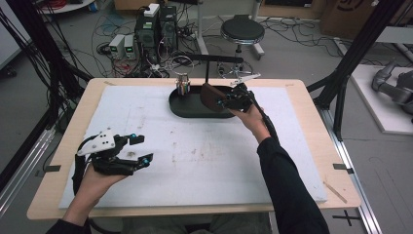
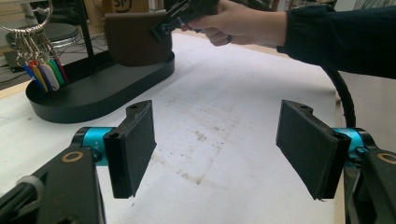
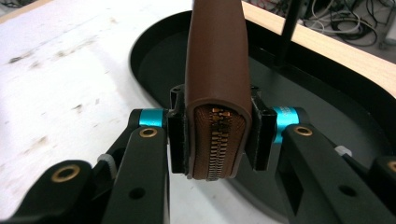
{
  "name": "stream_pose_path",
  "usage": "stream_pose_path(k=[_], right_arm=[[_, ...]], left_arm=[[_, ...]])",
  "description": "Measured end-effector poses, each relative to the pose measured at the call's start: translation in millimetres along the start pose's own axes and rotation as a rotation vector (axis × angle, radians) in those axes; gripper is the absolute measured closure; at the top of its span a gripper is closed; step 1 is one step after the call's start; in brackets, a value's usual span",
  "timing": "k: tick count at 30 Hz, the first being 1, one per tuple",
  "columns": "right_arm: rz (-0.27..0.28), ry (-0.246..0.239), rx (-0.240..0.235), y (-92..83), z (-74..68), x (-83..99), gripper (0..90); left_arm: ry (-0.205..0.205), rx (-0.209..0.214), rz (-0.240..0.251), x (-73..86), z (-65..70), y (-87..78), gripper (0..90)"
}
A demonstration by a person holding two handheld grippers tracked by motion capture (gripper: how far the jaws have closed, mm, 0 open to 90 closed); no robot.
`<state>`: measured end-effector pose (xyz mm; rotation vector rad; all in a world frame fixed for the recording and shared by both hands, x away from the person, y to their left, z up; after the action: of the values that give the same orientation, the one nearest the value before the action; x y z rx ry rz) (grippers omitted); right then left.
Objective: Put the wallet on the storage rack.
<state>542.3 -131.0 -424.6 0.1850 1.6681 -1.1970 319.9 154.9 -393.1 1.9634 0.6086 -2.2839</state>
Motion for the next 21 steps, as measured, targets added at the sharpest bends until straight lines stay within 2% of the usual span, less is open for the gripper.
stream_pose_path(k=[2,5,8,10,15,21], right_arm=[[-0.022,0.011,0.006,7.0,2.3,-1.7,67.5],[-0.020,0.008,0.028,14.8,3.0,-5.3,67.4],[-0.037,-0.005,0.068,23.8,5.6,-4.8,67.4],[-0.041,0.004,0.088,29.1,8.5,-4.5,67.3],[-0.043,0.034,0.096,37.6,8.9,-3.7,67.3],[-0.053,0.019,0.120,45.4,3.7,-1.4,67.2]], left_arm=[[0.000,0.002,-0.003,0.8,0.6,-0.1,28.1],[-0.003,0.001,0.000,1.9,0.5,-0.7,28.1],[-0.004,-0.002,-0.002,2.6,0.2,-2.1,28.1],[-0.004,0.000,0.000,2.6,0.8,-2.2,28.1],[-0.003,0.003,0.002,3.5,1.3,-1.3,28.1],[-0.002,0.007,-0.006,3.7,1.7,0.4,28.1]])
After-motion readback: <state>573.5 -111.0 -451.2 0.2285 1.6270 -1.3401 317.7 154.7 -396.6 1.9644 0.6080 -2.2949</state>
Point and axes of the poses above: each handheld gripper's, and its own axes: y roughly forward along the jaws, x roughly out of its underside, z roughly to its right, the point moved 8 cm from there along y, roughly forward along the jaws, and after that the axes turned 12 degrees about x, right-handed, at the moved point
